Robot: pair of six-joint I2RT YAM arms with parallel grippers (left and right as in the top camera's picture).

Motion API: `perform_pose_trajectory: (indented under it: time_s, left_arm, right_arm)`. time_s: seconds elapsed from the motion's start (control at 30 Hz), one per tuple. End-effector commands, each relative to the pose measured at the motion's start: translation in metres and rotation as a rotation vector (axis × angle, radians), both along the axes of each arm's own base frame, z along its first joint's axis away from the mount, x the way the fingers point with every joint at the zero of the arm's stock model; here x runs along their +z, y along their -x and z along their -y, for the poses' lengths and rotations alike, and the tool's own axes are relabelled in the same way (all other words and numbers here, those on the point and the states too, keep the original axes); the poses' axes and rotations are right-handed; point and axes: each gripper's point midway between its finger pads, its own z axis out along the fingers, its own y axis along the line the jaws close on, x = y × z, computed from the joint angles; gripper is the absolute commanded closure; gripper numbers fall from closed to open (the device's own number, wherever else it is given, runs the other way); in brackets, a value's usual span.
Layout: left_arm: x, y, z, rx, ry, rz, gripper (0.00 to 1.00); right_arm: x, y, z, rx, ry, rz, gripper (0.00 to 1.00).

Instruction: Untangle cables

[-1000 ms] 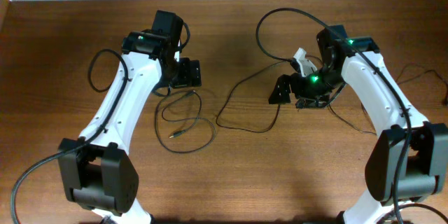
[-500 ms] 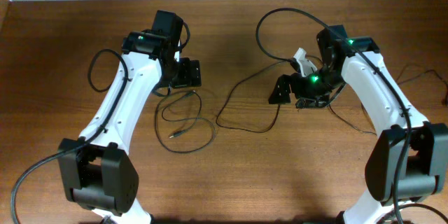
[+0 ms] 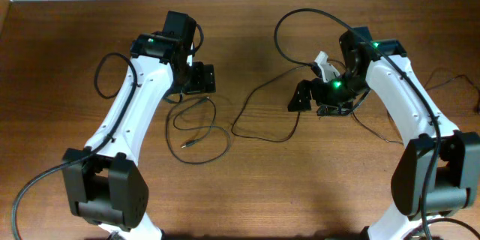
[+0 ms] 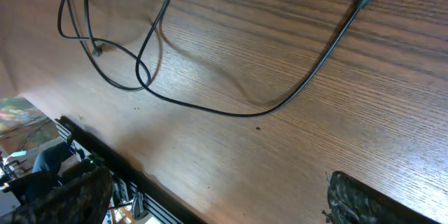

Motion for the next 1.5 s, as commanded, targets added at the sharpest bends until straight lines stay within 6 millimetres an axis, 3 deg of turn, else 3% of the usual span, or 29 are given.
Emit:
perform_pose_trajectory:
  time_s: [0.0, 1.1, 1.27, 1.37, 1.47]
  left_arm:
    - [0.004, -0.002, -0.002, 0.017, -0.005, 0.012, 0.01]
    - [0.004, -0.002, -0.002, 0.017, -0.005, 0.013, 0.01]
    - [0.010, -0.022, 0.002, 0.012, 0.009, 0.097, 0.01]
    - [0.011, -0.026, -0.012, 0.079, 0.014, 0.103, 0.01]
    - [0.008, -0.022, -0.052, 0.217, 0.014, 0.065, 0.01]
  right_arm:
    - [0.001, -0.001, 0.000, 0.013, 0.007, 0.016, 0.01]
    - [0.001, -0.001, 0.000, 0.013, 0.007, 0.016, 0.01]
    - [0.001, -0.001, 0.000, 0.013, 0.007, 0.016, 0.01]
    - [0.002, -0.017, -0.003, 0.013, -0.006, 0.090, 0.01]
    - [0.008, -0.024, -0.011, 0.015, -0.061, 0.125, 0.01]
